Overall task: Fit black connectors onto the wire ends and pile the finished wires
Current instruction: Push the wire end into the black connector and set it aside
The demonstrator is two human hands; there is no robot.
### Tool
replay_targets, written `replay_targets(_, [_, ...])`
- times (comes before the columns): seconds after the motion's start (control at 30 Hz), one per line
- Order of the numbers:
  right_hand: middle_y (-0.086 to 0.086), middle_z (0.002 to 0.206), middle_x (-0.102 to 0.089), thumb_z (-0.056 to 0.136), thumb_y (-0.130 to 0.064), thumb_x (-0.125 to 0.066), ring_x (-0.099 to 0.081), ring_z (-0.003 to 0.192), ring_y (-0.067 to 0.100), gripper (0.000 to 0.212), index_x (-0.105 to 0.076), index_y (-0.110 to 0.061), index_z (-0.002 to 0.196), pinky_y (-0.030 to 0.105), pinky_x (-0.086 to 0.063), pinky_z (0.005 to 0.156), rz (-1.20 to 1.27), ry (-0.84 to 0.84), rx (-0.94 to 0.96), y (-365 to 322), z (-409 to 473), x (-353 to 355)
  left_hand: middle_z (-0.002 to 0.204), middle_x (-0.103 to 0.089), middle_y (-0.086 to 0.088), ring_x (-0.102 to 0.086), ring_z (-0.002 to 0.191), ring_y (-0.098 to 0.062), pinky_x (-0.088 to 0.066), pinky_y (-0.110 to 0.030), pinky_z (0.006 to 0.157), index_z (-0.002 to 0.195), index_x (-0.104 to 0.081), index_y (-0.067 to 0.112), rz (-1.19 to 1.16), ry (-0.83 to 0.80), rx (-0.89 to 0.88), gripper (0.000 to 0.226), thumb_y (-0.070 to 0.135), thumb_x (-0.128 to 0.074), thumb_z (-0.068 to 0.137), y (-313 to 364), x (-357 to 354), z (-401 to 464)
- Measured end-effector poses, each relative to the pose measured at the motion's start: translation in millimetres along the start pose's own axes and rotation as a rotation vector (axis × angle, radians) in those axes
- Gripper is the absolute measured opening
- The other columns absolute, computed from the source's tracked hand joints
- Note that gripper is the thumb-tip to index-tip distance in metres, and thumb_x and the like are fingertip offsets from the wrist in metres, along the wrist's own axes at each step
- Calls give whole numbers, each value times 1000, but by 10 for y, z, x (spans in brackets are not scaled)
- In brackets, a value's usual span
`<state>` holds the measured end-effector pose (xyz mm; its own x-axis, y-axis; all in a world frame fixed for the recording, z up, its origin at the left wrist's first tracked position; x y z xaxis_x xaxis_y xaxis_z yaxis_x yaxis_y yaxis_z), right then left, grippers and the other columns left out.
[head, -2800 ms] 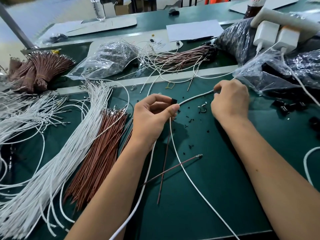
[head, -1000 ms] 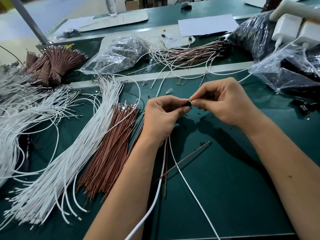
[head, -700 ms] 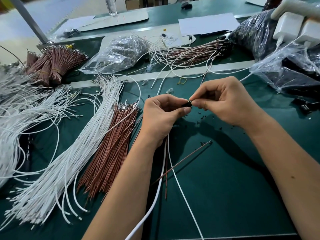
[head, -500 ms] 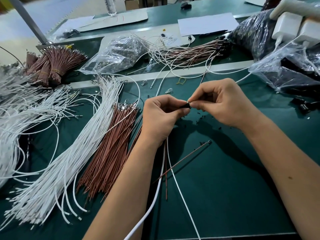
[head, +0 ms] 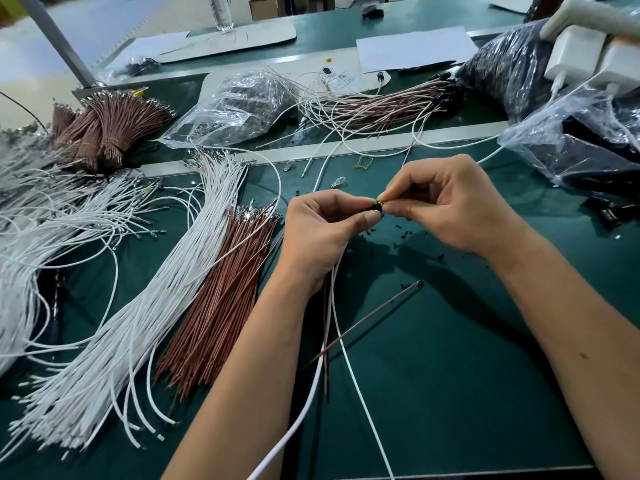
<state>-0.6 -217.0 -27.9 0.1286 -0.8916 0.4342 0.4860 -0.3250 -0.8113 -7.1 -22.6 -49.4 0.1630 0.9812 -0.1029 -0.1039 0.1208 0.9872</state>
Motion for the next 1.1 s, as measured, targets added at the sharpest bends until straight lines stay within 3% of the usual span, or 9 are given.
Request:
replay_targets(0.23, [9,80,-75,87,-5,-80,-66,68,9,6,-78,-8,93,22,-54,67,93,73,-70,-4,8,-88,86,-77,-18,-71,76,-22,-58,-33,78,86,-77,4,-79,29,15,14,-5,-81,77,-17,3,1])
replay_targets(0.4, [2,73,-73,93,-13,-75,-62,62,13,8,-79,-7,98,23,-52,61,216,162,-119,-3,13,-137,84,-77,-14,-73,75,-19,-58,-28,74,86,-75,5,-145,38,17,17,-9,-79,77,1,-13,3])
replay_targets(0.6, [4,71,-73,96,-14,-72,-64,59,14,10,-77,-5,93,22,-51,55,209,129,-174,17,9,-137,83,-78,-9,-74,77,-15,-56,-23,75,87,-74,5,-96,43,-11,19,-10,-79,76,2,-6,1])
replay_targets(0.9, [7,71,-73,95,-7,-70,-66,56,16,7,-76,-2,92,23,-53,53,193,120,-152,-14,8,-129,82,-78,-10,-74,77,-17,-57,-24,75,82,-75,8,-80,65,-11,19,-7,-82,74,-8,-11,1])
replay_targets(1.1, [5,66,-71,96,-6,-70,-65,55,18,9,-75,-1,89,26,-53,52,249,233,-166,-13,6,-233,84,-77,-15,-75,79,-22,-58,-27,76,82,-74,6,-93,69,-16,17,-7,-82,74,20,-15,-4])
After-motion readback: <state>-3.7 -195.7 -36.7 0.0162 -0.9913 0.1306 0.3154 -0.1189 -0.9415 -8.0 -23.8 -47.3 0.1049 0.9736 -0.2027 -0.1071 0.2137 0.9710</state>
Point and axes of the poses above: each hand's wrist, its own z-axis towards the middle knuckle, its own x-axis out of the back of the hand, y = z × x, the point moved 1 cm from there along z, towards the middle knuckle
